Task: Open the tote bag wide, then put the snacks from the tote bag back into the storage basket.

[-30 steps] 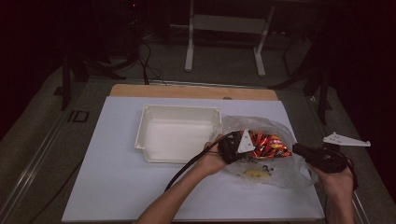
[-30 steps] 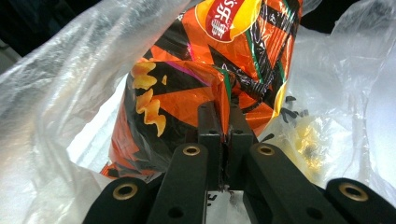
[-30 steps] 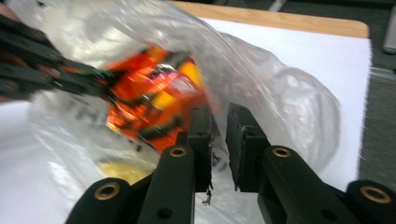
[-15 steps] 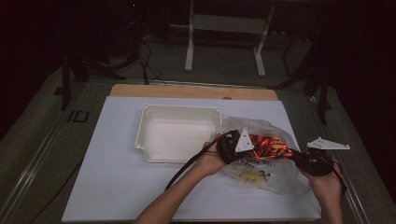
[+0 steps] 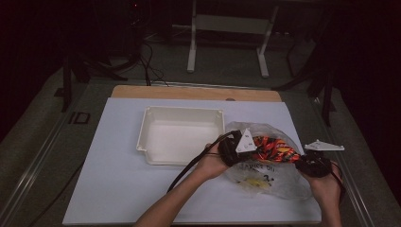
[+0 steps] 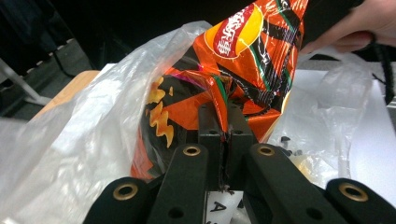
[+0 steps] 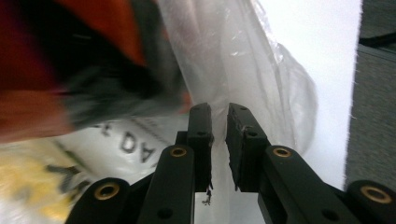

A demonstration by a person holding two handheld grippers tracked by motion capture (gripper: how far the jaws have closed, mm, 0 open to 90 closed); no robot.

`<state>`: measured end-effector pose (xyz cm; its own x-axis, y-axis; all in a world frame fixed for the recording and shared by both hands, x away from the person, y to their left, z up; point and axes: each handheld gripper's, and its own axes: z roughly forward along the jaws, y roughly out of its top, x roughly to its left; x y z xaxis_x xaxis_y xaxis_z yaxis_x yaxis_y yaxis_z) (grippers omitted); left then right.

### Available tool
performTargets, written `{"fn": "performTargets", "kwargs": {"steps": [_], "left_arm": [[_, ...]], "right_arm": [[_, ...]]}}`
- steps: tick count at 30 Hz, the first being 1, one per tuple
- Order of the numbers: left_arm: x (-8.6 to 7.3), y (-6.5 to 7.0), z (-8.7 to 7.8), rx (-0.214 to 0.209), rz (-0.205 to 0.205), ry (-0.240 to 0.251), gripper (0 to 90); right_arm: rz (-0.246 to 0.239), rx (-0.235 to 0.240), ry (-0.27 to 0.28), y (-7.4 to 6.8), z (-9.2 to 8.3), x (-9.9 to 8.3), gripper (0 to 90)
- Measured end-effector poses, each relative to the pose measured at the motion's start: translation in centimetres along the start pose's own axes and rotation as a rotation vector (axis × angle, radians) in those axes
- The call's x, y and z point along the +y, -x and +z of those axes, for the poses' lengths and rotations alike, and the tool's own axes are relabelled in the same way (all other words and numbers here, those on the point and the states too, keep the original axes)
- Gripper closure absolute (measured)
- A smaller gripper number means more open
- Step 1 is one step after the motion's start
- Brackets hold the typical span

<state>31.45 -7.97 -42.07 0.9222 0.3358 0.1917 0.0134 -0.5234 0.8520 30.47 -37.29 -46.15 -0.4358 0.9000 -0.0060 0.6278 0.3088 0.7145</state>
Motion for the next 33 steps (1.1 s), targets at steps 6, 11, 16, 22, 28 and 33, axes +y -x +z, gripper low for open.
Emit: {"fn": "performTargets", "kwargs": {"steps": [6,11,16,22,28,33], "left_arm": [[0.4,0.1,-0.5,-0.013,-0.007,0.011,89.0],[0.5,-0.1,-0.7,-0.028,-0.031,0.020,89.0],[0.5,-0.3,-0.8,-0.035,-0.047,0.028,89.0],[1.0,-0.3,-1.0,-0.037,-0.059,0.041,89.1],[1.8,0.0,-1.3,-0.049,-0.071,0.057,89.0],[2.0,0.0,-1.5,-0.065,-0.089,0.066,89.0]], "right_arm": [[-0.011,-0.060,-0.029,0.9,0.6,0.3,80.0],[-0.002,-0.083,-0.021,1.7,0.8,0.9,80.3],[0.000,-0.091,-0.015,1.8,0.9,1.1,80.2],[-0.015,-0.081,-0.001,0.9,0.5,1.1,80.0],[-0.011,-0.052,0.034,0.3,-0.8,1.3,79.9],[-0.019,-0.049,0.049,-0.1,-1.5,1.5,79.5]]}}
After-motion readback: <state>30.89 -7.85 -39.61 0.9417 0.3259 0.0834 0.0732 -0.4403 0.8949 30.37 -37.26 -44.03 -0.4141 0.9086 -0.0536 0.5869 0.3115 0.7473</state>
